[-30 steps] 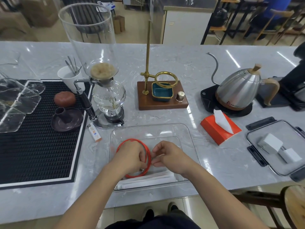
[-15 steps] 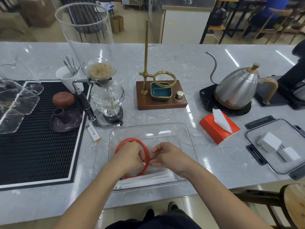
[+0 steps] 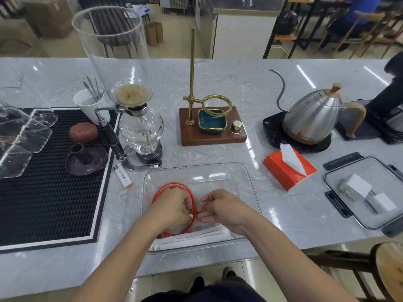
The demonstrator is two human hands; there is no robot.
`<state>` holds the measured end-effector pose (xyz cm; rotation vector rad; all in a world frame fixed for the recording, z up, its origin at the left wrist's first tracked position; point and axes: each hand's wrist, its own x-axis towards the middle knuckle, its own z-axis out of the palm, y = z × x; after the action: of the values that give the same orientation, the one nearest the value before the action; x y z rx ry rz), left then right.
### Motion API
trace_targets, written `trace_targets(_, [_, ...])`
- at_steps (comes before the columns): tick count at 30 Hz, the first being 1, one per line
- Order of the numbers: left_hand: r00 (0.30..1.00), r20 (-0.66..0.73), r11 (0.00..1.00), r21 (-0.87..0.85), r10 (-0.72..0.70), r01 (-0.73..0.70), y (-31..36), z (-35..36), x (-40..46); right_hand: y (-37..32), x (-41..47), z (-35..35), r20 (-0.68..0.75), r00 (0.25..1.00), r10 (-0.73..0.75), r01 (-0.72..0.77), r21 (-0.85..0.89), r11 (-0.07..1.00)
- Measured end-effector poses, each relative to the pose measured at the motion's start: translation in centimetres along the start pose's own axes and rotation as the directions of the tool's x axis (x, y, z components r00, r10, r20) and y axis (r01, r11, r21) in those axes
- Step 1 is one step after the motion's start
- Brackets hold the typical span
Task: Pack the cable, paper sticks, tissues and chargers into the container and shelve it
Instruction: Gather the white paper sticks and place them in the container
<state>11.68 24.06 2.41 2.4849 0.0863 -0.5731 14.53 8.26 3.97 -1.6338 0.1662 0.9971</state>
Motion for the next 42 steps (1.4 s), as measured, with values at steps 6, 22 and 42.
trace_targets(6, [1.000,-0.005,1.000,0.000,0.012,-0.012,0.0,0.0,0.0,-0.1,-0.1,-0.1,0.020,1.000,-0.001,-0.001,0.082,0.997])
trace_targets(22, [0.996,0.091,0.987,-0.158,0.001,0.013,-0.6,0.1,0.5,-0.1,-0.5,-0.6,-0.006,0.999,-0.044,0.044,-0.022,0.999])
trace_targets(42, [0.998,-0.020,0.997,0.026,0.067,-0.066,-0.2,0.1,-0.3,0.5,-1.5,-0.8,-0.125,0.963,-0.241,0.168,-0.423,0.891])
